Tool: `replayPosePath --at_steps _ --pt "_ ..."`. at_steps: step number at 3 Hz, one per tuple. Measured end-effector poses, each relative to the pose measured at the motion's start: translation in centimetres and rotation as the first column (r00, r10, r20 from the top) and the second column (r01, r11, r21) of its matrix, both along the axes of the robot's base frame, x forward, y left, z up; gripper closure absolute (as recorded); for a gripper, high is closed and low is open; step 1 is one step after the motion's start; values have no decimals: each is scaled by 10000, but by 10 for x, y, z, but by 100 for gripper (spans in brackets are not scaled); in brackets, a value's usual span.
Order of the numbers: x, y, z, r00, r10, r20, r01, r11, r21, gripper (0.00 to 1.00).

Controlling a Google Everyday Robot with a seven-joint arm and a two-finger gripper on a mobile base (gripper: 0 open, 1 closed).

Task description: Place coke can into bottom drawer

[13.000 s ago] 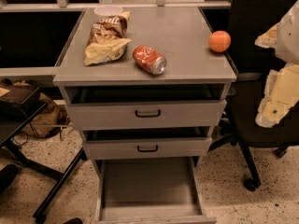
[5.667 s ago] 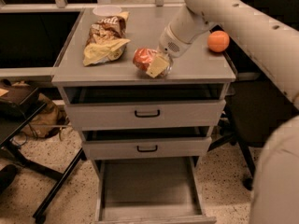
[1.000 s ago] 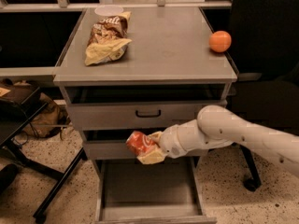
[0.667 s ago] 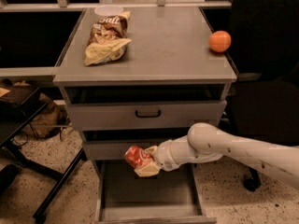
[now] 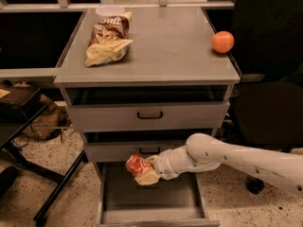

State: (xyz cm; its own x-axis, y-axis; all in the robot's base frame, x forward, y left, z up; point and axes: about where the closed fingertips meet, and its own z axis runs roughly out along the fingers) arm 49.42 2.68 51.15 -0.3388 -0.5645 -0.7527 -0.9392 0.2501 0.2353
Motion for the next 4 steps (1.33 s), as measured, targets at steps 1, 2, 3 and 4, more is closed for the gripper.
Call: replayPosePath --at_steps 1,2,3,4 --pt "4 -10 -40 9984 -436 -362 438 9990 53 100" --pt "15 -36 -118 9868 -1284 -982 1308 9912 185 100" --pt "15 -36 -118 9868 -1283 -983 1308 9912 186 100" --pt "13 -33 -138 9838 -1262 -1271 1316 9907 356 100"
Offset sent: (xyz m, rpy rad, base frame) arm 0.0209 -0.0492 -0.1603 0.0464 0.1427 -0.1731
